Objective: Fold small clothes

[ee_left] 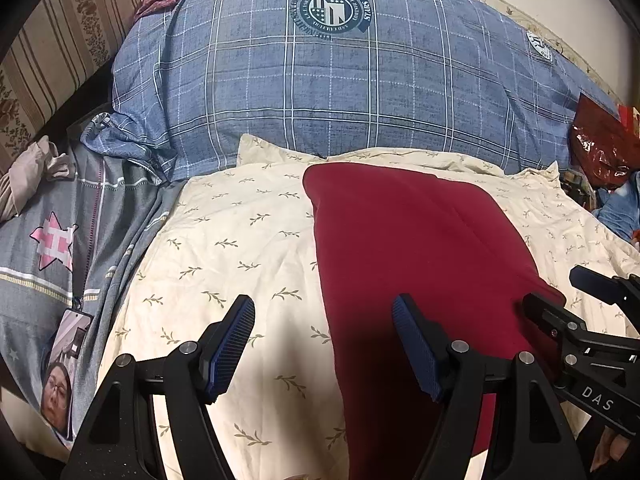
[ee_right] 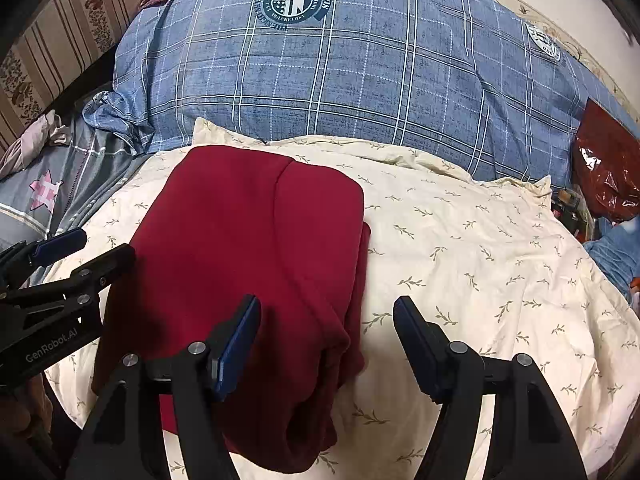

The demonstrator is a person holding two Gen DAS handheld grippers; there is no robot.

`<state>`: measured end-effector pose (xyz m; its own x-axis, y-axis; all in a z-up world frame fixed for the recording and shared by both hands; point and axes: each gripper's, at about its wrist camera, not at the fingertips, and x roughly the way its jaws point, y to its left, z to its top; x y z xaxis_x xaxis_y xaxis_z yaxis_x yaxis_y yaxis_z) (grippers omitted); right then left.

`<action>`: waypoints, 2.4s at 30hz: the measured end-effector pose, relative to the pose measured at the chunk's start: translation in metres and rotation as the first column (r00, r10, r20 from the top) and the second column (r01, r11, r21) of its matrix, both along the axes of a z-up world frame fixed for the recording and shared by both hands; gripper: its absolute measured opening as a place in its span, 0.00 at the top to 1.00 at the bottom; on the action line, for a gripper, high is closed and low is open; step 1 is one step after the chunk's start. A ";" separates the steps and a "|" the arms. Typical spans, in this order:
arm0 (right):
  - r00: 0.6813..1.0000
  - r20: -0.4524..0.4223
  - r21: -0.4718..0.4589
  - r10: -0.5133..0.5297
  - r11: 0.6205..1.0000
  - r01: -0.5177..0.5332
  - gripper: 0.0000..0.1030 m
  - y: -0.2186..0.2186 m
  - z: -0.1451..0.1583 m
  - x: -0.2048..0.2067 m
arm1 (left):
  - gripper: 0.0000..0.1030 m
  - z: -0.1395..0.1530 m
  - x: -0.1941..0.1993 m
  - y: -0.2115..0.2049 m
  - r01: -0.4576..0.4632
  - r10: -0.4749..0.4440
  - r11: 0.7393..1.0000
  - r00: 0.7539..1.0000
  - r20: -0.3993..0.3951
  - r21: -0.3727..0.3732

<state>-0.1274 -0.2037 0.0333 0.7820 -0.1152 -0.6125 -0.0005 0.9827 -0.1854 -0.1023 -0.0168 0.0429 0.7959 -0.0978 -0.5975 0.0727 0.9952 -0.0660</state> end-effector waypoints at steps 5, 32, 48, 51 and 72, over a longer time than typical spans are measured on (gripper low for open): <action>1.000 0.000 0.001 -0.001 1.000 0.001 0.32 0.000 0.001 -0.001 | 0.31 0.001 -0.001 -0.001 0.001 -0.001 1.000 1.000 0.003 0.004; 1.000 0.001 0.014 -0.010 1.000 0.010 0.31 0.000 0.001 -0.001 | 0.31 0.004 -0.005 -0.004 0.004 -0.004 1.000 1.000 0.016 0.009; 1.000 0.006 0.020 -0.017 1.000 0.017 0.31 0.003 0.001 -0.004 | 0.31 0.004 -0.007 -0.004 0.001 -0.001 1.000 1.000 0.019 0.007; 1.000 0.004 0.019 -0.016 1.000 0.016 0.31 0.002 0.001 -0.003 | 0.31 0.004 -0.007 -0.004 0.002 -0.002 1.000 1.000 0.019 0.006; 1.000 0.007 0.017 -0.021 1.000 0.021 0.30 0.005 0.002 -0.006 | 0.31 0.004 -0.009 -0.005 -0.001 0.001 1.000 1.000 0.026 0.014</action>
<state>-0.1330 -0.1991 0.0357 0.7842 -0.1209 -0.6086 0.0213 0.9855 -0.1683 -0.1109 -0.0215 0.0469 0.8110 -0.0889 -0.5782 0.0732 0.9960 -0.0505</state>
